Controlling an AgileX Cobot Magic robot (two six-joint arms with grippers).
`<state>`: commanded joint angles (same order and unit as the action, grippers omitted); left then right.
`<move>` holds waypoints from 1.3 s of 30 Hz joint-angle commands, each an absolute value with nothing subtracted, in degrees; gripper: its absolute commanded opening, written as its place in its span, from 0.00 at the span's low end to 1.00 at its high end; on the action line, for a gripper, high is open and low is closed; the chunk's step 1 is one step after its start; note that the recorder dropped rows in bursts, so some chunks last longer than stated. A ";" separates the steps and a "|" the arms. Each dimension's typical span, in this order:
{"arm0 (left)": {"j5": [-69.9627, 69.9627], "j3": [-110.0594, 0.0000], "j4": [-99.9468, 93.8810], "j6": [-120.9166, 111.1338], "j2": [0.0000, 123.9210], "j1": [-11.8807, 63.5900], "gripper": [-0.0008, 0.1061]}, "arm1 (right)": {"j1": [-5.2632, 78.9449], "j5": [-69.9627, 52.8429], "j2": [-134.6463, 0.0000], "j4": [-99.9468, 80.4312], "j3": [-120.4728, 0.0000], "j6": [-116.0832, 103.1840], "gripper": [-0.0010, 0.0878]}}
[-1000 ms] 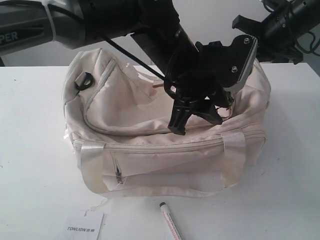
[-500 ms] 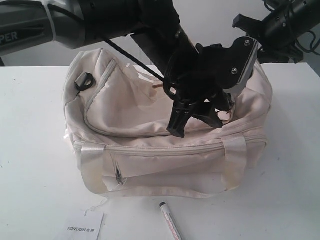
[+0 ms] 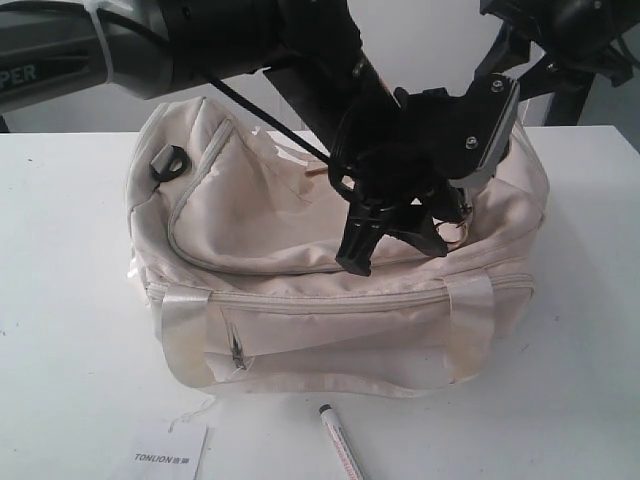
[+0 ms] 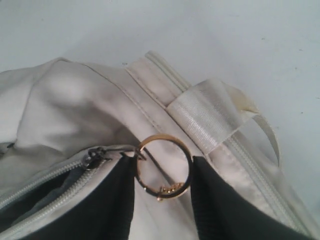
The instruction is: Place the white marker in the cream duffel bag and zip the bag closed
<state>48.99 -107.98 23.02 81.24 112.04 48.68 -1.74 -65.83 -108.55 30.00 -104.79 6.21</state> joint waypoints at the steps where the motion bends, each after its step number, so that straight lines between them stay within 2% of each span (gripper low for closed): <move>1: 48.99 -107.98 23.02 81.38 112.04 48.68 0.01 | -1.74 -65.83 -108.55 30.58 -104.79 6.42 0.53; 18: 50.37 -107.98 23.02 84.82 112.04 48.68 0.01 | 3.15 -67.72 -108.65 31.74 -104.79 11.41 0.54; 24: 50.37 -107.98 23.02 84.82 112.04 48.68 0.01 | 5.32 -69.01 -108.65 28.30 -104.79 11.51 0.61; 39: 50.82 -107.98 23.02 84.82 112.04 48.68 0.01 | 8.55 -69.96 -111.50 23.55 -104.58 8.58 0.61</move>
<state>50.82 -107.98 23.02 84.82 112.04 48.68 8.55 -69.96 -111.50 23.55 -104.58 8.58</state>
